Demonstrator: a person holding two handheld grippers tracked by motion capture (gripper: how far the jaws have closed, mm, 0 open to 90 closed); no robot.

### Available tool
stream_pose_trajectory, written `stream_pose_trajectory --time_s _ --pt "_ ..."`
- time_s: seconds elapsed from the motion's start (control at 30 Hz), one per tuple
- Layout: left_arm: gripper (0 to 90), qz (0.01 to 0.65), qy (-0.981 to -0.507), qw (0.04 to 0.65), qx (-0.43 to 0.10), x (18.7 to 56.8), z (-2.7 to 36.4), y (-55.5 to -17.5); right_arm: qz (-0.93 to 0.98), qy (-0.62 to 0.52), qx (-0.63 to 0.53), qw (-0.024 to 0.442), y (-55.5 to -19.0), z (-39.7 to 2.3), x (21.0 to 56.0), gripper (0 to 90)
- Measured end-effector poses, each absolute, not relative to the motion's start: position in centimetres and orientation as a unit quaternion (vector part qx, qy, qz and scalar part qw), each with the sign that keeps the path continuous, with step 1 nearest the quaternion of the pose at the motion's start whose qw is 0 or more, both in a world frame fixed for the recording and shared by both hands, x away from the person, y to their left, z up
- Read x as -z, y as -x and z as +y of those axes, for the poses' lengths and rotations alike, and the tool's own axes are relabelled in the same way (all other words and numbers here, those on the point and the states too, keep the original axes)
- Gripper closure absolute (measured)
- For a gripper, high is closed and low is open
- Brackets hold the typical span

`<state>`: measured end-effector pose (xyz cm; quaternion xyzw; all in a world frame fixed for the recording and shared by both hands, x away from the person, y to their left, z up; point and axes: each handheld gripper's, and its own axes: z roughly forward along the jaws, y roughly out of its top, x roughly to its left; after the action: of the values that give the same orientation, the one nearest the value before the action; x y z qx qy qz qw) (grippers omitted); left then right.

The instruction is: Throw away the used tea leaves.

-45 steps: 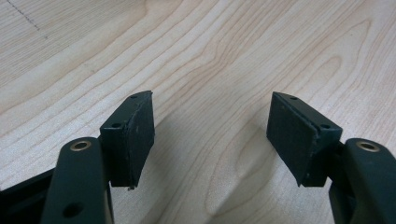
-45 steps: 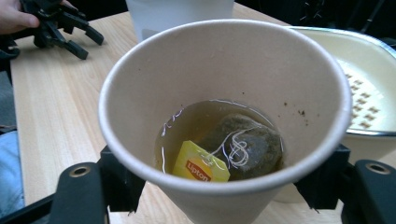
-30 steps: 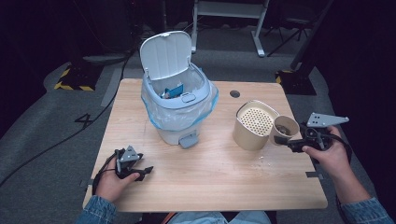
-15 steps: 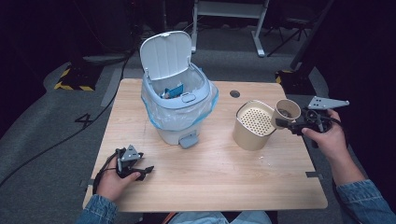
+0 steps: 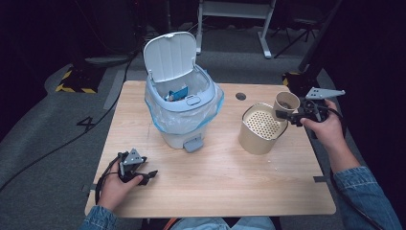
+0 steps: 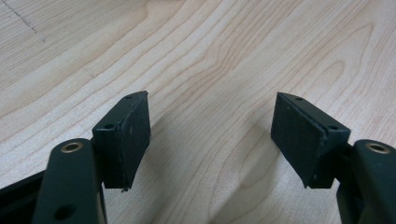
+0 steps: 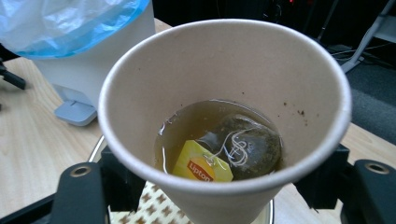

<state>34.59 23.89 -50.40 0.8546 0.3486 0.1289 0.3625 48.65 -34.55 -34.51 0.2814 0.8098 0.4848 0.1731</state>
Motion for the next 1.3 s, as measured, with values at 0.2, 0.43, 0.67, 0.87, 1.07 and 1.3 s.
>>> stream_pose_trajectory --time_s 0.2,0.43,0.67,0.87,1.07,1.3 --pt "28.8 0.346 -0.856 0.360 -0.133 50.4 23.8 -34.5 0.822 -0.262 -0.463 0.203 -50.0 -33.6 34.7 30.1" --pt "28.5 0.347 -0.855 0.362 -0.130 50.4 23.8 -34.6 0.843 -0.203 -0.417 0.272 -50.0 -32.8 34.8 30.2" --pt "28.4 0.347 -0.856 0.360 -0.131 50.4 23.8 -34.6 0.860 -0.117 -0.351 0.351 -49.4 -32.0 34.9 30.3" --pt "28.4 0.346 -0.856 0.360 -0.132 50.4 23.8 -34.6 0.864 -0.065 -0.303 0.397 -49.1 -31.7 35.1 30.5" --pt "28.3 0.346 -0.856 0.360 -0.132 50.4 23.8 -34.6 0.866 -0.011 -0.228 0.445 -48.5 -31.3 35.2 30.6" --pt "28.4 0.346 -0.856 0.360 -0.132 50.4 23.8 -34.6 0.855 0.062 -0.134 0.497 -47.9 -30.2 35.1 30.8"
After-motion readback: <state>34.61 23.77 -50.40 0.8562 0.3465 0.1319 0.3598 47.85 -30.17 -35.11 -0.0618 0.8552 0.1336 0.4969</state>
